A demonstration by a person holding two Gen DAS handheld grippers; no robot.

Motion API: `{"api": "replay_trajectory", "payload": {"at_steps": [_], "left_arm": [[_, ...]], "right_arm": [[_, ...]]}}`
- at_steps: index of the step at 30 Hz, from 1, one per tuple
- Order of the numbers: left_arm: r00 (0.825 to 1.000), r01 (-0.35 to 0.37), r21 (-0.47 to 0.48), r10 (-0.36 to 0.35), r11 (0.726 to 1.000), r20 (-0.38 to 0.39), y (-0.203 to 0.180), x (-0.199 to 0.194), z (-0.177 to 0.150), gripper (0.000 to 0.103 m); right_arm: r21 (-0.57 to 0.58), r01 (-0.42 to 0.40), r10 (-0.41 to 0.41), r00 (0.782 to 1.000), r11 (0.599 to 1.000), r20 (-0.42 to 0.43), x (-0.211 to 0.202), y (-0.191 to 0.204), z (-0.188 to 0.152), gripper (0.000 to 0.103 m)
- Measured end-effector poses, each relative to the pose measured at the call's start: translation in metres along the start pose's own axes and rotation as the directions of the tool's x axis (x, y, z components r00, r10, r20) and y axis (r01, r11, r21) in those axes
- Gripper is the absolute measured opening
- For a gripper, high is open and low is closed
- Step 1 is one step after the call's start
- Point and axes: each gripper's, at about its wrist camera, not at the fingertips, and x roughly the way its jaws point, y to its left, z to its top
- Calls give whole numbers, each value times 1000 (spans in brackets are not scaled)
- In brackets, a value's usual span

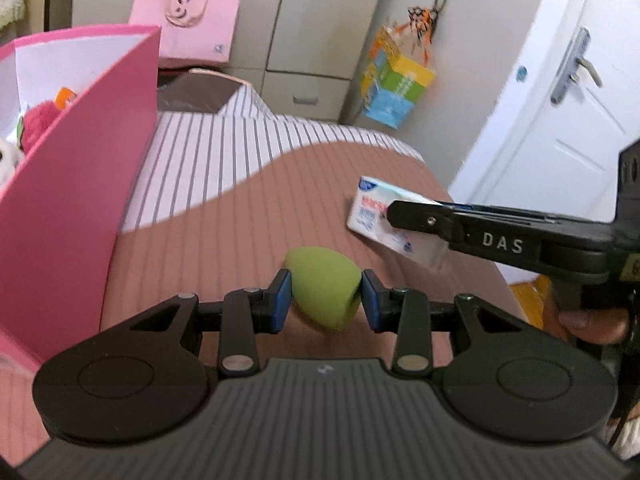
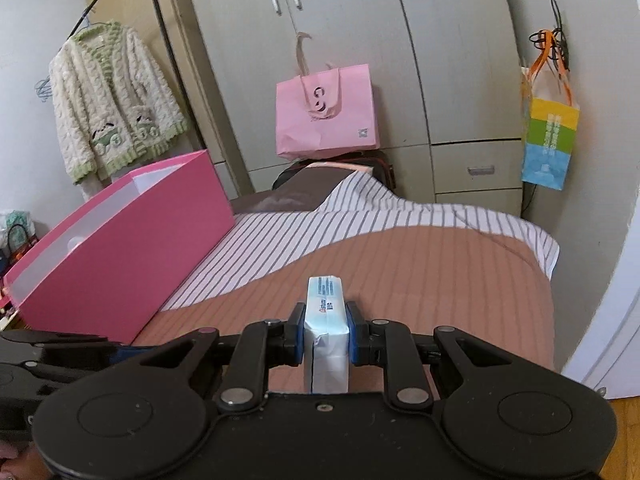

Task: Organize soft objects
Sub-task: 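Lift the green sponge with the left gripper while the right carries the wipes toward the box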

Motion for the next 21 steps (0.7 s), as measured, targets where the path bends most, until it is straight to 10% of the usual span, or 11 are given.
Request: {"api": "replay_trajectory", "payload": {"at_steps": [21], "left_arm": [[997,67,41,-68,997,30,25,-56,-19,36]], "right_arm": [[-98,54,-61,996,994,-68,-1,42,-25,23]]}}
